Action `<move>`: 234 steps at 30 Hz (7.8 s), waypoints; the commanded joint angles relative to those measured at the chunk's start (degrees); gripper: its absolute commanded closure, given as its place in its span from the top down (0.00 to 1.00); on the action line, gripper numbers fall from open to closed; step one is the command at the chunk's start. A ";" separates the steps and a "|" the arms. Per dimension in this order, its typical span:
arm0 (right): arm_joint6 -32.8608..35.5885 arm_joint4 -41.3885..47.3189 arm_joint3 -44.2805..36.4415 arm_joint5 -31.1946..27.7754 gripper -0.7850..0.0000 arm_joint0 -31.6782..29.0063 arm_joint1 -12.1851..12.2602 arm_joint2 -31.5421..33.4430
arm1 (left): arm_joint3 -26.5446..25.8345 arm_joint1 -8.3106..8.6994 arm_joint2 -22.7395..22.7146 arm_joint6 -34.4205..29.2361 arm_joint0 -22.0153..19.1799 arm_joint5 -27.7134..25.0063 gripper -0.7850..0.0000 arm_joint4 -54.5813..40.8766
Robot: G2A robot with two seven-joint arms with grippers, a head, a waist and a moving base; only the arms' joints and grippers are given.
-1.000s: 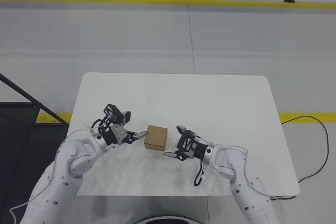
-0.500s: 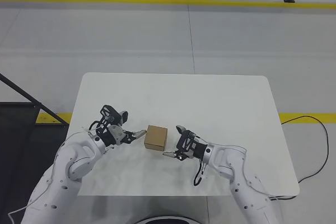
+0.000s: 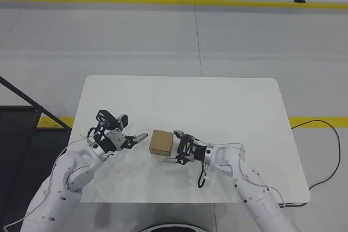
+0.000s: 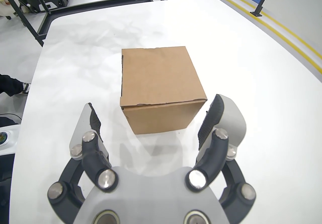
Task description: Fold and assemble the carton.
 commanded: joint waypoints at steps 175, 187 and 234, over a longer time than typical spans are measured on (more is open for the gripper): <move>-1.38 5.62 -47.20 16.04 0.00 10.67 6.80 21.88 | 0.00 0.00 0.00 0.00 0.00 0.00 1.00 0.00; -2.21 14.51 -45.36 18.86 0.00 8.25 6.90 23.66 | 0.00 0.00 0.00 0.00 0.00 0.00 1.00 0.00; 3.25 27.39 -39.88 6.48 0.00 6.94 8.15 24.13 | 0.00 0.00 0.00 0.00 0.00 0.00 1.00 0.00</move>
